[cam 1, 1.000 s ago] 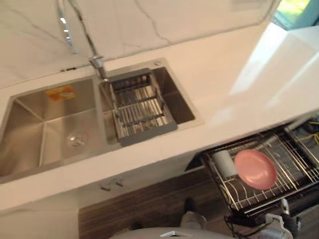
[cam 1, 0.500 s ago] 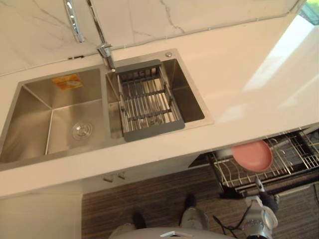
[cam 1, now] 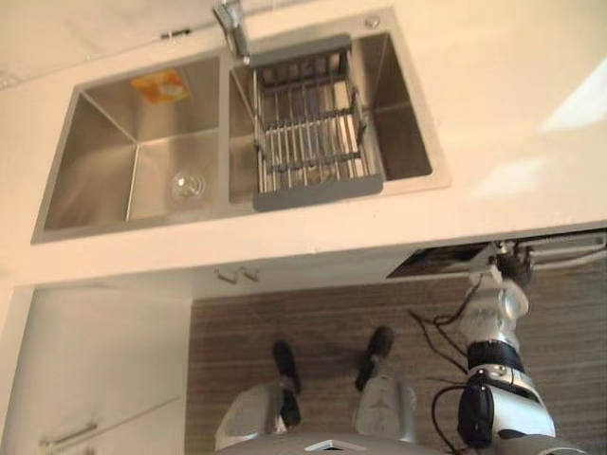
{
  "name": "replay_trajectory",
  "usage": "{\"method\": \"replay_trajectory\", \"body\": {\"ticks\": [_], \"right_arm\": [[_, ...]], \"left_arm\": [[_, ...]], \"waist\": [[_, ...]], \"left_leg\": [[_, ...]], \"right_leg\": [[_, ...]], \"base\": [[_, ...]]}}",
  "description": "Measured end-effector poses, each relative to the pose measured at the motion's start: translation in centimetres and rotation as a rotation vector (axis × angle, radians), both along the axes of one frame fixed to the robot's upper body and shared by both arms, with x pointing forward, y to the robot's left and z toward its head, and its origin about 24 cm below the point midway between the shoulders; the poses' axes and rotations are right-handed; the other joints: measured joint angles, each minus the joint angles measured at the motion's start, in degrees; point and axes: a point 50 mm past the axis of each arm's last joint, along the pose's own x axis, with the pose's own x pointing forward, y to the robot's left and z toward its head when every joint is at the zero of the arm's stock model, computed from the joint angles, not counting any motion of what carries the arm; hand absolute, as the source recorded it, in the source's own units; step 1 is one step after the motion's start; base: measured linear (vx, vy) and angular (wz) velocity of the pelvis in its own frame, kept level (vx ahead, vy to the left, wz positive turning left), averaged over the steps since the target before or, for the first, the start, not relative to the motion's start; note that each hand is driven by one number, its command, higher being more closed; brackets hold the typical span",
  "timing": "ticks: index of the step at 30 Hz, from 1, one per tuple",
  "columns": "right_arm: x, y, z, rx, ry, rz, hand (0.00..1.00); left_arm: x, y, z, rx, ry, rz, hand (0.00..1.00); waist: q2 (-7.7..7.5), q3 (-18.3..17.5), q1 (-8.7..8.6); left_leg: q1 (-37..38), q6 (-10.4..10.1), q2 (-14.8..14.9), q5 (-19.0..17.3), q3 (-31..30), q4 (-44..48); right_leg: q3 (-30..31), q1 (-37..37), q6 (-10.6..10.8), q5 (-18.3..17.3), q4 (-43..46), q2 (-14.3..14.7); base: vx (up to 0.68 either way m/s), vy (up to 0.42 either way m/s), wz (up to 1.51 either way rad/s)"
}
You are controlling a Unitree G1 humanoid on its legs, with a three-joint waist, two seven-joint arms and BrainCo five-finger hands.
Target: Walk over to the sink, pick up the cup, carry it to the dishwasher, place the cup inside the dishwasher, then close the dishwasher door
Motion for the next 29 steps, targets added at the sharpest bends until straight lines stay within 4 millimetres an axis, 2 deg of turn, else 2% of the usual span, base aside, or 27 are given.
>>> {"method": "replay_trajectory", "body": {"ticks": [2, 4, 6, 9, 11, 12, 13, 14, 15, 16, 17, 18, 19, 21, 22, 23, 24, 25, 27, 29], "right_arm": [[0.7, 0.0, 1.1, 0.009, -0.064, 0.002, 0.00], [1.2, 0.0, 2.2, 0.023, -0.135, 0.001, 0.00], [1.7, -0.2, 3.9, 0.033, -0.254, -0.004, 0.00], [2.3, 0.1, 6.2, 0.006, -0.354, 0.017, 0.00], [2.3, 0.1, 6.3, -0.017, -0.352, 0.030, 0.00], [1.8, 0.2, 5.9, -0.033, -0.346, 0.036, 0.00], [1.3, 0.4, 5.1, -0.035, -0.328, 0.042, 0.00], [0.7, 0.8, 4.0, -0.055, -0.291, 0.054, 0.00], [0.3, 1.1, 3.2, -0.064, -0.258, 0.067, 0.00], [-0.8, 1.9, 0.7, -0.060, -0.180, 0.098, 0.00], [-2.7, 2.8, -3.1, -0.029, -0.061, 0.114, 0.00], [-3.8, 3.4, -5.1, 0.005, 0.000, 0.120, 0.00], [-8.0, 5.3, -11.0, 0.112, 0.204, 0.124, 0.00], [-11.2, 6.5, -14.2, 0.180, 0.323, 0.128, 0.00], [-15.0, 7.7, -17.0, 0.253, 0.436, 0.134, 0.00], [-16.8, 8.4, -18.1, 0.285, 0.482, 0.146, 0.00], [-17.8, 8.8, -18.6, 0.301, 0.504, 0.159, 0.00], [-19.2, 9.3, -19.3, 0.307, 0.552, 0.191, 0.00], [-20.7, 9.7, -19.9, 0.306, 0.634, 0.249, 0.00], [-22.0, 10.1, -20.6, 0.330, 0.713, 0.283, 0.00]], "left_arm": [[0.8, -0.1, 0.0, 0.010, -0.051, 0.020, 0.00], [2.4, -0.1, 0.2, 0.023, -0.120, 0.025, 0.00], [4.3, -0.1, 0.6, 0.055, -0.206, 0.017, 0.00], [4.9, -0.1, 0.8, 0.058, -0.240, 0.017, 0.00], [4.6, -0.2, 0.7, 0.044, -0.234, 0.044, 0.00], [4.6, -0.4, 0.6, 0.022, -0.237, 0.076, 0.00], [4.5, -0.4, 0.6, 0.010, -0.237, 0.095, 0.00], [4.1, -0.8, 0.4, -0.030, -0.225, 0.160, 0.00], [3.5, -1.2, 0.2, -0.053, -0.207, 0.194, 0.00], [2.3, -1.7, -0.2, -0.088, -0.173, 0.257, 0.00], [1.6, -2.0, -0.4, -0.125, -0.157, 0.328, 0.00], [1.2, -2.2, -0.5, -0.139, -0.148, 0.357, 0.00], [0.0, -2.7, -0.7, -0.176, -0.137, 0.475, 0.00], [-0.6, -3.0, -0.8, -0.194, -0.139, 0.552, 0.00], [-0.8, -3.2, -0.9, -0.211, -0.153, 0.627, 0.00], [-0.8, -3.0, -0.9, -0.208, -0.160, 0.652, 0.00], [-1.0, -2.7, -0.9, -0.197, -0.158, 0.670, 0.00], [-1.6, -2.5, -0.9, -0.179, -0.145, 0.685, 0.00], [-2.2, -2.5, -0.9, -0.177, -0.136, 0.707, 0.00], [-2.8, -2.7, -1.0, -0.188, -0.124, 0.740, 0.00]], "waist": [[0.30, 0.36, -0.15], [1.32, 1.66, -0.34], [3.34, 3.29, -0.80], [4.65, 5.54, -0.59], [4.89, 5.94, 0.20], [4.68, 5.94, 0.79], [4.27, 5.96, 0.89], [3.53, 5.83, 1.17], [3.59, 5.79, 1.12], [3.28, 5.54, 0.88], [2.30, 4.55, 0.60], [1.61, 3.84, 0.55], [-0.31, 0.92, 0.55], [-1.57, -0.94, 0.54], [-3.04, -3.04, 0.38], [-3.95, -4.09, 0.09], [-4.44, -4.76, -0.01], [-5.25, -5.81, -0.84], [-5.78, -6.64, -1.49], [-5.73, -8.52, -1.28]], "left_leg": [[-1.64, -0.12, 0.03, 0.61, -0.18, -0.17], [-2.69, -0.03, 0.17, 0.70, -0.74, -0.19], [-4.54, -0.16, 0.52, 0.78, -2.12, -0.20], [-5.96, -1.23, 1.20, 1.50, -1.87, -0.22], [-6.18, -1.52, 1.63, 1.29, -1.86, -0.22], [-6.27, -3.47, 1.72, -0.16, -1.83, -0.22], [-6.23, -3.77, 1.16, -0.39, -1.62, 0.31], [-6.23, -2.21, 0.78, -0.64, -1.12, 4.07], [-5.30, -2.11, 1.00, -1.87, -0.99, 5.82], [-3.30, -0.23, 1.43, -2.92, -0.91, 5.42], [-2.32, -0.32, 1.67, -3.09, -1.06, 5.24], [-1.73, -0.42, 1.75, -3.21, -1.14, 5.13], [0.42, -0.66, 2.04, -3.41, -1.10, 3.82], [1.63, -1.16, 2.51, -3.78, -0.25, 3.21], [3.29, -1.60, 3.20, -4.45, 0.26, 3.10], [4.43, -1.92, 3.57, -4.71, 0.55, 2.71], [5.27, -2.08, 3.79, -4.78, 0.96, 2.17], [6.78, -2.39, 4.13, -4.89, 1.52, 1.26], [8.96, -3.13, 4.48, -5.57, 2.08, 0.98], [9.86, -3.47, 4.67, -5.81, 2.61, 0.10]], "right_leg": [[0.07, -1.42, -0.36, 0.62, -0.10, 0.04], [0.16, -1.57, -0.26, 1.03, -1.01, 0.24], [0.49, -2.13, 0.31, 1.44, -2.92, 1.40], [2.08, -3.69, 0.36, 2.71, -4.62, 2.90], [2.51, -3.70, 0.27, 2.92, -5.95, 3.83], [3.03, -3.39, 0.32, 2.88, -7.48, 4.46], [3.31, -3.25, 0.35, 2.83, -8.33, 4.23], [3.33, -2.96, 0.32, 2.99, -8.89, 3.99], [3.29, -2.45, 0.29, 3.13, -8.84, 4.30], [3.39, -1.18, 0.31, 3.56, -8.94, 4.91], [3.24, 0.25, 0.26, 3.66, -9.70, 5.27], [3.24, 0.94, 0.11, 3.79, -9.95, 5.46], [3.21, 3.04, -0.18, 4.01, -11.01, 6.21], [3.21, 4.55, -0.18, 4.01, -11.71, 6.83], [3.20, 6.44, -0.18, 4.00, -12.72, 7.64], [3.21, 7.62, -0.19, 4.00, -13.53, 8.24], [3.20, 8.23, -0.19, 4.00, -13.99, 8.65], [3.20, 9.35, -0.20, 4.01, -14.85, 9.24], [3.22, 10.98, -0.60, 4.21, -15.09, 9.63], [3.28, 11.26, -0.62, 4.20, -15.11, 9.98]], "base": [[-0.10, -0.033, 0.04], [-0.13, -0.030, 0.10], [-0.10, -0.043, 0.22], [-0.05, -0.066, -0.02], [-0.08, -0.081, -0.09], [-0.06, -0.089, -0.05], [0.03, -0.071, -0.02], [0.11, -0.042, -0.05], [0.20, -0.016, -0.17], [0.17, -0.011, -0.12], [0.13, -0.010, -0.03], [0.11, -0.027, 0.09], [0.12, -0.020, 0.04], [0.13, -0.028, -0.06], [0.14, -0.041, -0.16], [0.15, -0.044, -0.20], [0.14, -0.031, -0.23], [0.14, -0.024, -0.22], [0.13, -0.007, -0.18], [0.09, 0.008, -0.10]]}}
